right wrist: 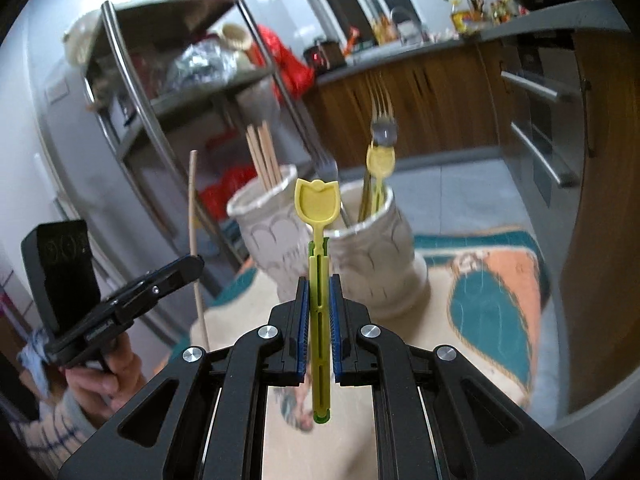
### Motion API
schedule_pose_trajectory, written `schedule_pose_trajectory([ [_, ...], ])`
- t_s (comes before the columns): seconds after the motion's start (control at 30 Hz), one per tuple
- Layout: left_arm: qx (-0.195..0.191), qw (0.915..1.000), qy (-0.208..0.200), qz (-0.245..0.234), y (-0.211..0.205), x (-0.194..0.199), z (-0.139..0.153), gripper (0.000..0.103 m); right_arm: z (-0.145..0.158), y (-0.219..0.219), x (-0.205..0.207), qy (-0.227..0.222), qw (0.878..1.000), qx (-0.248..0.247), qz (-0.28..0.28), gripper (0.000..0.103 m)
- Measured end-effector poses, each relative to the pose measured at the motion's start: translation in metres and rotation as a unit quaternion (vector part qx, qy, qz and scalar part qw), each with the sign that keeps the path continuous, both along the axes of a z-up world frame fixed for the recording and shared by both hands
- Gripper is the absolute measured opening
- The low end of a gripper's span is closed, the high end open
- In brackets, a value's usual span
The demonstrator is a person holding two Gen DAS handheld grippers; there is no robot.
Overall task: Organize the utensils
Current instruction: 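Lift the chopstick with the left tool while the right tool carries the yellow spoon over the holder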
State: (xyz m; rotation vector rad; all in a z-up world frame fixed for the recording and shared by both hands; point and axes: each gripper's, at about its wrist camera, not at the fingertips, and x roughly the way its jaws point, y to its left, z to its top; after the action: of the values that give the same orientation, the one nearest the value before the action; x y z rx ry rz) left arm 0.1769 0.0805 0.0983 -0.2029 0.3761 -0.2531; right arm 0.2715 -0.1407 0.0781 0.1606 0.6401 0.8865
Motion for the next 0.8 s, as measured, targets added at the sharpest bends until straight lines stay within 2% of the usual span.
schedule_pose_trajectory([
  [0.27,0.006,0.9985,-0.051,0.021,0.005,0.006,0.012,0.004,-0.003,-0.005,0.010,-0.034,0.996,0.085,-0.023,0.010],
  [0.4,0.004,0.9960,-0.081,0.037,0.010,0.009,0.026,0.004,0.002,0.003,0.015,-0.050,0.995,0.084,-0.032,0.010],
  [0.6,-0.016,0.9905,-0.123,0.060,0.022,0.020,0.048,0.004,0.025,0.018,0.015,-0.111,0.989,0.083,-0.059,0.010],
  [0.8,-0.045,0.9833,-0.155,0.083,0.034,0.036,0.059,0.004,0.034,0.031,0.027,-0.132,0.985,0.092,-0.066,0.010],
])
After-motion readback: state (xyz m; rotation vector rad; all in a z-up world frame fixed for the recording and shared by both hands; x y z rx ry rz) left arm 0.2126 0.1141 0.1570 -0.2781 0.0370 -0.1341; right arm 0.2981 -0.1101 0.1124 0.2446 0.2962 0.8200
